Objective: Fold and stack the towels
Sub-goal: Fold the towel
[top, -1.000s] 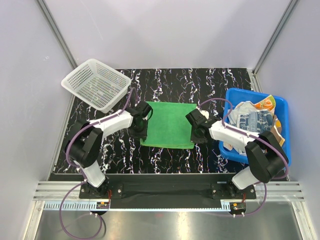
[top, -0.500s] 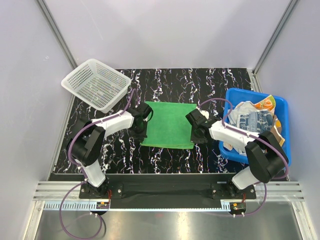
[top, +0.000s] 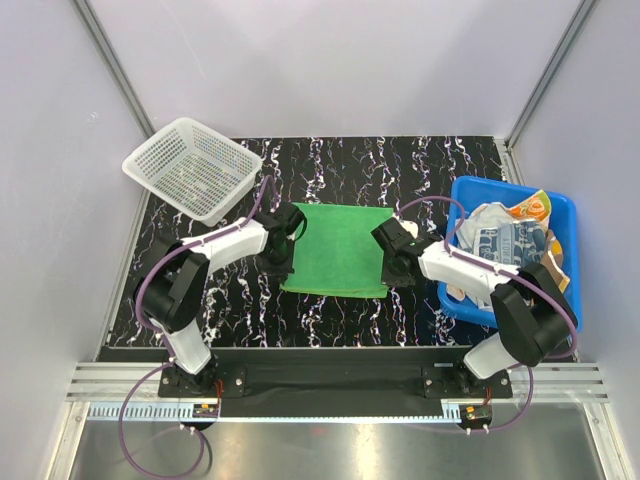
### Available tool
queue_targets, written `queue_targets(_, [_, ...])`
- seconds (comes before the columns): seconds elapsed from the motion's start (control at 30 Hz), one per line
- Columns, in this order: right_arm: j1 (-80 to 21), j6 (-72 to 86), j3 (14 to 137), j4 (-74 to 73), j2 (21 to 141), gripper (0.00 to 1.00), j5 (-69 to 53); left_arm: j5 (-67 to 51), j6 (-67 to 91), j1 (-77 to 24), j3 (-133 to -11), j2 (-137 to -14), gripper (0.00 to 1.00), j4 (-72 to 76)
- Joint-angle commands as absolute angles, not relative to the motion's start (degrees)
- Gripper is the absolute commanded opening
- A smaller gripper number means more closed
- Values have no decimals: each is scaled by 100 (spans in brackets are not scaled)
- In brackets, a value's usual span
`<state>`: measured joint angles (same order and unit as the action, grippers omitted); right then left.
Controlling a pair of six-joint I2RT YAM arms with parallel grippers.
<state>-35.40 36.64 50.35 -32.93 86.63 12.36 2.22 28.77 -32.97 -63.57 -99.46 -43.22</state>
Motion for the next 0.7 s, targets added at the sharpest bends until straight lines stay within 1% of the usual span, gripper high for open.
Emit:
queue_targets(0.0, [-3507, 3603, 5238, -3410, 8411, 0, 1309, 352, 2971, -3331, -6627, -9659, 0, -4438])
queue_targets(0.2, [-3498, 3498, 5405, -3577, 8297, 0, 1310, 483, 2953, -3296, -6811, -9598, 0, -4631])
queue_targets(0.43, [-3498, 3428, 5634, -3982, 7788, 0, 1196, 536, 2848, -2971, -6917, -9325, 0, -4860])
queue_targets(0.53, [-3507, 3541, 5197, -3719, 7568, 0, 854, 466, 2751, -2822, -6769, -9264, 0, -4843])
queue_targets(0.67, [-3507, 3788, 4537, -3210, 7392, 0, 712, 265, 2742, -2777, -6426, -9211, 0, -4624])
